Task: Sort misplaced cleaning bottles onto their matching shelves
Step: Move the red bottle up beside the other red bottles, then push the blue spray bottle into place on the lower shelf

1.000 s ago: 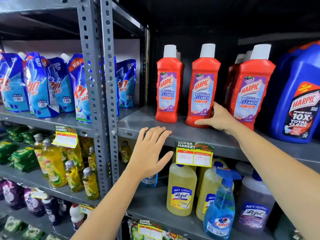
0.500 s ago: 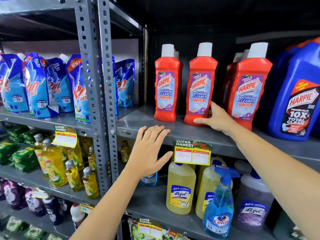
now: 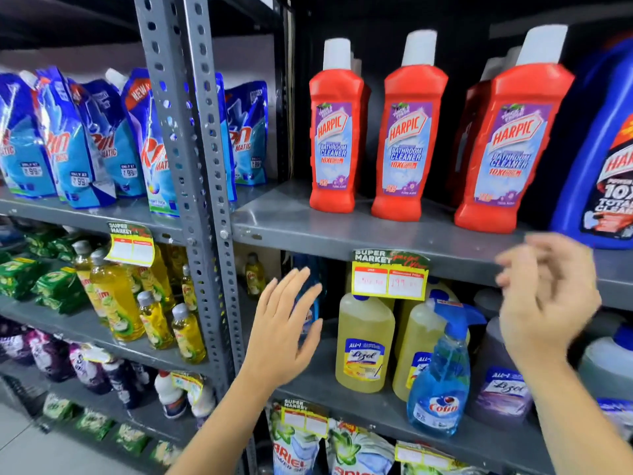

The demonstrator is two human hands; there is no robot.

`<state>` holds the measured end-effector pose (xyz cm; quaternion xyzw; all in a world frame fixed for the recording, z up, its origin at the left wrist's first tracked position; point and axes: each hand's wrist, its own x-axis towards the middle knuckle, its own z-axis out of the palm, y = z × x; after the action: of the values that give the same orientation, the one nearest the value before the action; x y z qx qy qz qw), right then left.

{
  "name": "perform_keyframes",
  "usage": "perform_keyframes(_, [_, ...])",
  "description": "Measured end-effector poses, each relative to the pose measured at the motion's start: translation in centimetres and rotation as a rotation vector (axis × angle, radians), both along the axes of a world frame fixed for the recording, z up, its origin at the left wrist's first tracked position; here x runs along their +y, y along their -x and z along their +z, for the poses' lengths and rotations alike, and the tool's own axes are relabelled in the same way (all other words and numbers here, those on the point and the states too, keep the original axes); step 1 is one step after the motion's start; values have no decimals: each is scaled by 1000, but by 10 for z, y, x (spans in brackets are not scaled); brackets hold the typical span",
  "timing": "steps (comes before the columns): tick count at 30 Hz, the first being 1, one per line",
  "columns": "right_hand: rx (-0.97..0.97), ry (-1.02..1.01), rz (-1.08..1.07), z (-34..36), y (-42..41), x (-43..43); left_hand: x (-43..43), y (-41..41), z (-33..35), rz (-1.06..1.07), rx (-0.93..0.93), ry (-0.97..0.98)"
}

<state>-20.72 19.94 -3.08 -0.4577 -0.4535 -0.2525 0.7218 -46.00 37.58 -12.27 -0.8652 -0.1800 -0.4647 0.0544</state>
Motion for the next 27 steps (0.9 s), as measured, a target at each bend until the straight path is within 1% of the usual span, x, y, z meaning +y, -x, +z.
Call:
perform_keyframes(1, [58,40,-15,-26,1,-7,-2,4,-20,-9,27,69])
perform_keyframes(3, [190,216,-46,-76,1,-16,-5,11,-60,-5,124,233])
perform_keyframes(5, [274,412,-84,-121,-2,-23,-5,15,-96,36,281,370])
perform_keyframes(7, [366,559,-66,-158,-6,-28,-2,17,-127,104,474,455])
perform_keyframes(10, [490,679,-90,-196,-15,-30,5,17,-164,160,695,478])
perform_keyframes(12, [511,810,-92,-209,-21,-29,8,17,-179,165,811,461])
perform_keyframes(13, [514,879,-56,-214,-24,-28,9,17,-186,160,853,459])
perform_keyframes(15, [537,962,36,-222,-30,-26,11,18,-196,152,886,449])
perform_keyframes(17, [546,1019,71,-227,-34,-23,10,19,-202,151,874,440])
perform_keyframes(23, [532,1097,86,-232,-33,-17,5,22,-208,151,807,360])
perform_keyframes(27, [461,1109,67,-235,-11,-8,2,22,-209,171,798,345])
